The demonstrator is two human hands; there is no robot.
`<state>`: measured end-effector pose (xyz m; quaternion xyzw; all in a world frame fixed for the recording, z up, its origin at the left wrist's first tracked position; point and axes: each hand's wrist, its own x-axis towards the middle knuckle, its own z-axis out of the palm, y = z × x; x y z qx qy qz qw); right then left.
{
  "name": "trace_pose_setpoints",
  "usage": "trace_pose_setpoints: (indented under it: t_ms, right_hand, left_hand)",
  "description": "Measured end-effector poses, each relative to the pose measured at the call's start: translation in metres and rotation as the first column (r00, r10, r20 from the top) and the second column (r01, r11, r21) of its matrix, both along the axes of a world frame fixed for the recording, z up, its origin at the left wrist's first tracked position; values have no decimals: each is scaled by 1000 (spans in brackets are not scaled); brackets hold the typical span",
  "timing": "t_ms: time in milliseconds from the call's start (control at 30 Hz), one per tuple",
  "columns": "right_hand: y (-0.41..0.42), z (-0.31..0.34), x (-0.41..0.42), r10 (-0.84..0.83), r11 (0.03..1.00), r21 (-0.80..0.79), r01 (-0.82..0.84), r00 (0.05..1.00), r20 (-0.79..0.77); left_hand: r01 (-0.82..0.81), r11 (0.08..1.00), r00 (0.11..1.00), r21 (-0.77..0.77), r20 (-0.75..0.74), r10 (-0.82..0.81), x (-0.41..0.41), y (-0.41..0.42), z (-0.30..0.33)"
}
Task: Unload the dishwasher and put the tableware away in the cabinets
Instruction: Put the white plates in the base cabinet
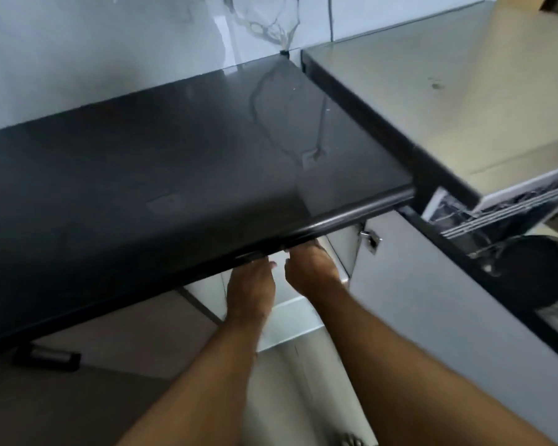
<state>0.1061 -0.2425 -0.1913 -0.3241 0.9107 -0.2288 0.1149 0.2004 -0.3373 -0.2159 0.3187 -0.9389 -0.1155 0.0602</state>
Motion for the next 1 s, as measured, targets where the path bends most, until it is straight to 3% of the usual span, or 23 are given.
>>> trace_pose_setpoints:
  t_ms: [100, 267, 400, 500, 700, 1000]
  right_hand:
    - [41, 42, 38, 41, 995, 88, -40, 999, -14]
    - [92, 114, 75, 10, 998, 67, -7, 999, -45]
    - [144, 165, 88, -53, 996, 71, 60, 994, -97]
    - [187, 200, 86, -108, 991, 57, 118, 981, -161]
    - [253, 252, 65, -279, 960, -57, 274, 929, -244]
    - [404, 261, 47, -426, 903, -55, 427, 866, -263]
  left_hand:
    - [204, 971, 970, -125, 162, -183, 31, 41, 56]
    - [321, 912, 942, -256, 191, -278, 64, 87, 165]
    - [266, 908, 962, -323, 29, -271, 72, 99, 222]
    - [262, 929, 950, -261, -98, -295, 76, 114, 239]
    - [281, 941, 917, -189, -236, -321, 73, 160, 249]
    - [398, 857, 803, -327, -327, -498, 23, 274, 262]
